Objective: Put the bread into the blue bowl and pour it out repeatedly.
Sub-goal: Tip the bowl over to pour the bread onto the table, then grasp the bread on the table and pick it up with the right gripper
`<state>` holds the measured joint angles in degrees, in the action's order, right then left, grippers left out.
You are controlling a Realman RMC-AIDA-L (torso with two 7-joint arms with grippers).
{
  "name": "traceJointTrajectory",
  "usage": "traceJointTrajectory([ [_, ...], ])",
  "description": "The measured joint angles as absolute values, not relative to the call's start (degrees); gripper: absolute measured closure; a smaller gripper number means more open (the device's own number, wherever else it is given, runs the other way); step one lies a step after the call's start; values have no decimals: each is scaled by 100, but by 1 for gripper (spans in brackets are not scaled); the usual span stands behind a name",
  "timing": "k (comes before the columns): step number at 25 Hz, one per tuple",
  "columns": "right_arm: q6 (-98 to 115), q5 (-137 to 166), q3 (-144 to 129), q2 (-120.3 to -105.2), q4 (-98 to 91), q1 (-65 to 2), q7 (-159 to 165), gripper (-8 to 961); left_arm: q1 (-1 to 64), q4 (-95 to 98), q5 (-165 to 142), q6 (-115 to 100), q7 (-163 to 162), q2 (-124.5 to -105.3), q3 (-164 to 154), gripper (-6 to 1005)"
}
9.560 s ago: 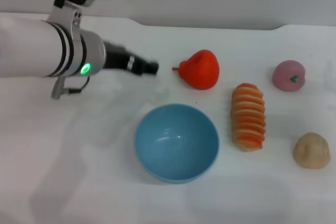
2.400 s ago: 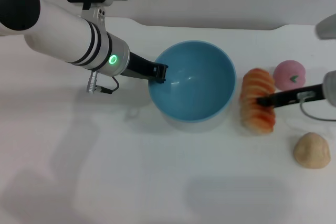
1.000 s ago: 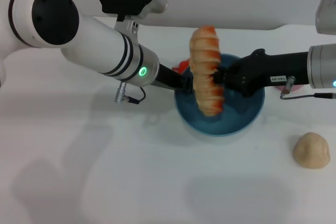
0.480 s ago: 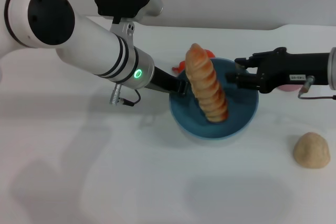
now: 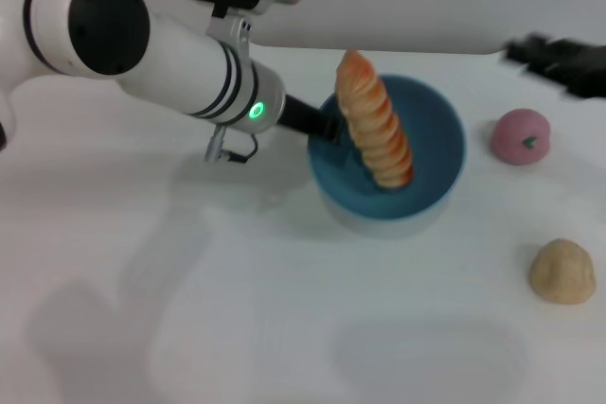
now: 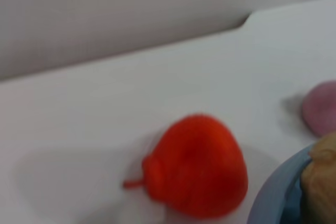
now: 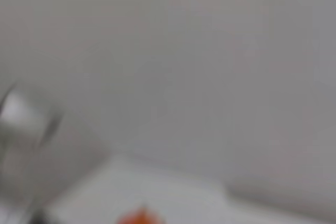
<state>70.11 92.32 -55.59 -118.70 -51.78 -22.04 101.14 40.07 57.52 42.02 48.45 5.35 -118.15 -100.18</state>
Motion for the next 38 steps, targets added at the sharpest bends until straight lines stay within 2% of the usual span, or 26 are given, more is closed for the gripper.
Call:
traceJointTrajectory([
  [7, 7221, 6457, -4751, -11856, -3634, -1494, 9018, 496, 4132, 5685, 3775, 3405, 541, -11844, -10846, 999],
  [16, 7768, 5957, -4238, -11851, -2620, -1160, 8536, 497, 4423, 4721, 3348, 1325, 493, -11911, -11963, 1000],
  [20, 7790, 5971, -4239, -11854, -2593, -1142, 8501, 497, 4502, 4221, 3381, 664, 469, -11912, -12239, 999],
  [29, 7798, 5997, -4285, -11845, -2584, -1240, 8485, 497, 4221, 3544, 3380, -946, 202, -11909, -12611, 999],
  [38, 7867, 6803, -4330, -11838, -2659, -1488, 8486, 498, 4272, 3483, 3382, -819, -10, -11907, -12396, 999],
])
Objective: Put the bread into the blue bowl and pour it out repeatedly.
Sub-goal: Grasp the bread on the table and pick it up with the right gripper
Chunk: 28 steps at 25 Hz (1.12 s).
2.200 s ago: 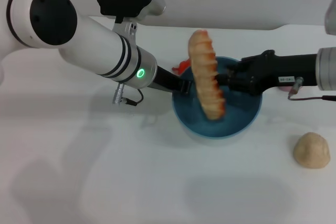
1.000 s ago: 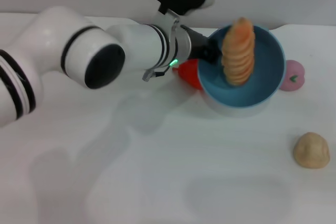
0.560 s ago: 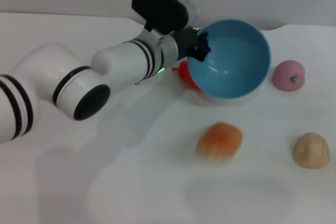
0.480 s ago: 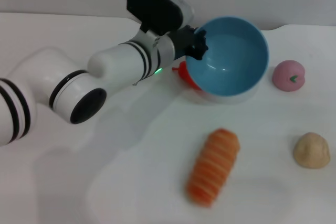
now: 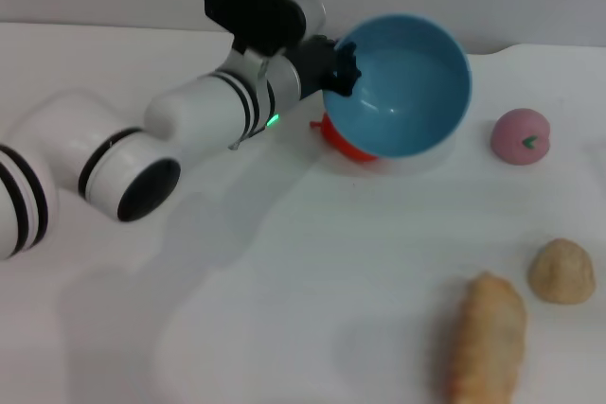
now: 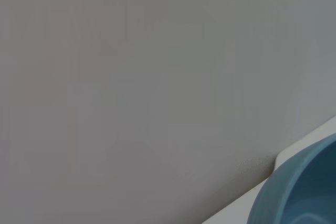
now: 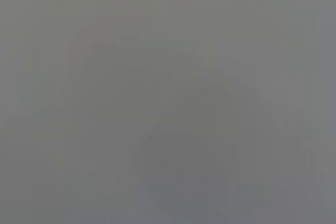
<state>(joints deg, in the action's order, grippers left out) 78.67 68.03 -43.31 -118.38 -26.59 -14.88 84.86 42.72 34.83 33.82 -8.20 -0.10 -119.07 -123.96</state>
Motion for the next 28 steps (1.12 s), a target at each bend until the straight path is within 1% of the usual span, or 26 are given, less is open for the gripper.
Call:
traceJointTrajectory([
  [5, 8031, 7900, -4333, -11830, -2968, -1735, 8553, 498, 4418, 3948, 3384, 605, -298, -11858, -11482, 999],
  [6, 8034, 8080, -4333, -11829, -3031, -1777, 8597, 498, 4418, 3948, 3384, 605, -298, -11858, -11482, 999],
  [10, 8056, 9211, -4353, -11829, -3493, -1988, 9233, 499, 4521, 4466, 3379, 2208, -227, -11815, -10630, 999],
  [19, 8553, 11419, -4955, -11838, -5277, -2281, 11534, 499, 4699, 5113, 3341, 5122, 256, -11781, -9223, 1000],
  [24, 9019, 12577, -5205, -11829, -5938, -2555, 12723, 500, 4761, 5191, 3328, 5982, 286, -11778, -8976, 1000],
  [28, 9143, 12998, -5527, -11829, -6142, -2653, 13208, 500, 4775, 5222, 3327, 6383, 298, -11774, -8816, 1000],
])
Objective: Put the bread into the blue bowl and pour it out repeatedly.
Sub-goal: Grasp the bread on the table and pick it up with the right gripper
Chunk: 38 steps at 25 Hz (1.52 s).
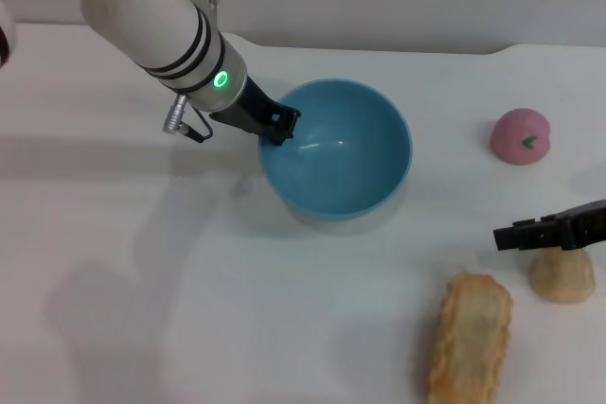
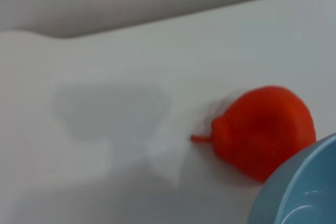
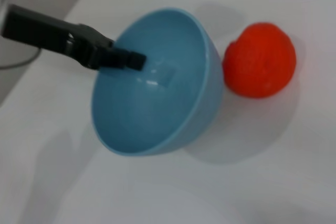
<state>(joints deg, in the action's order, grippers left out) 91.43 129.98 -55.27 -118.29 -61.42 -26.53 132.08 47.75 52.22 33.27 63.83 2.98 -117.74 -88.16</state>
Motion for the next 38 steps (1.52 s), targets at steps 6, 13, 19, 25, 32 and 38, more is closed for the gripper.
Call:
traceJointTrajectory([
  [6, 9191, 13430, -5652, -11834, -6087, -2680, 13643, 500, 4794, 5262, 3327, 6619, 311, -11767, -8690, 1000],
  [13, 9332, 13669, -5690, -11839, -5674, -2748, 14009, 501, 4879, 5281, 3329, 6624, 314, -11773, -8694, 1000],
  [19, 9022, 13697, -5792, -11846, -5147, -2897, 14061, 501, 4936, 5283, 3331, 6592, 334, -11776, -8678, 999],
  [25, 8666, 13878, -5855, -11845, -4635, -3163, 14194, 502, 4935, 5283, 3331, 6587, 385, -11784, -8674, 999],
  [32, 8144, 14081, -6051, -11841, -3975, -3588, 14393, 502, 4910, 5282, 3331, 6578, 387, -11786, -8669, 1000],
  [38, 7728, 14039, -6198, -11870, -3682, -3770, 14396, 503, 4915, 5282, 3331, 6526, 393, -11782, -8665, 1000],
])
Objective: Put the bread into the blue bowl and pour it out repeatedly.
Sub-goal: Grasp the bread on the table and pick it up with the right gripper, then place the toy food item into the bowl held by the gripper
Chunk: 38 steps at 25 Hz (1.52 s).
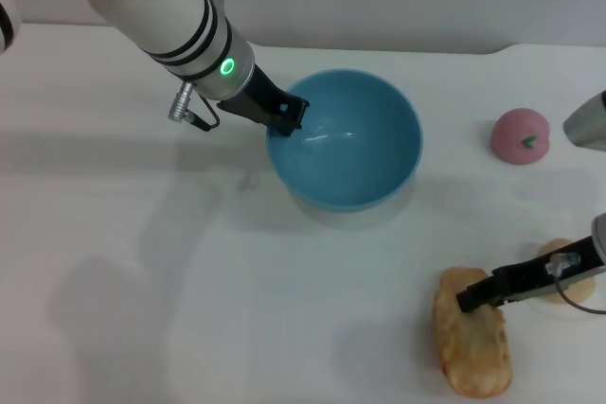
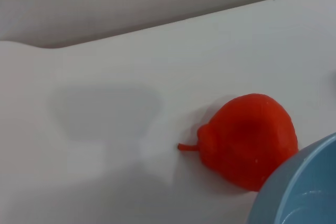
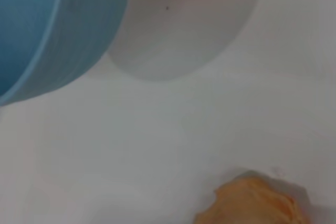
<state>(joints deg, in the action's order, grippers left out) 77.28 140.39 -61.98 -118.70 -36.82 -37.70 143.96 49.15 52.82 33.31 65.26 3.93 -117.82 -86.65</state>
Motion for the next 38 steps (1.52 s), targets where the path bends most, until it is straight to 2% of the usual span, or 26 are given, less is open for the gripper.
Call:
traceJointTrajectory([
  [3, 7592, 14014, -6379, -11878, -3629, -3796, 14389, 503, 4912, 5283, 3331, 6507, 400, -11780, -8662, 1000],
  [8, 7545, 14010, -6574, -11873, -3717, -3750, 14331, 560, 4894, 5282, 3331, 6475, 403, -11771, -8657, 1000],
  [17, 7872, 13853, -6486, -11840, -4801, -3212, 14313, 795, 4889, 5276, 3331, 6443, 472, -11771, -8657, 999],
  [24, 8371, 13330, -6146, -11809, -5594, -2887, 13876, 826, 4886, 5252, 3331, 6462, 477, -11777, -8695, 999],
  [38, 8753, 12298, -5698, -11810, -6511, -3005, 12789, 853, 4919, 5209, 3393, 6762, 504, -11851, -8970, 1000],
])
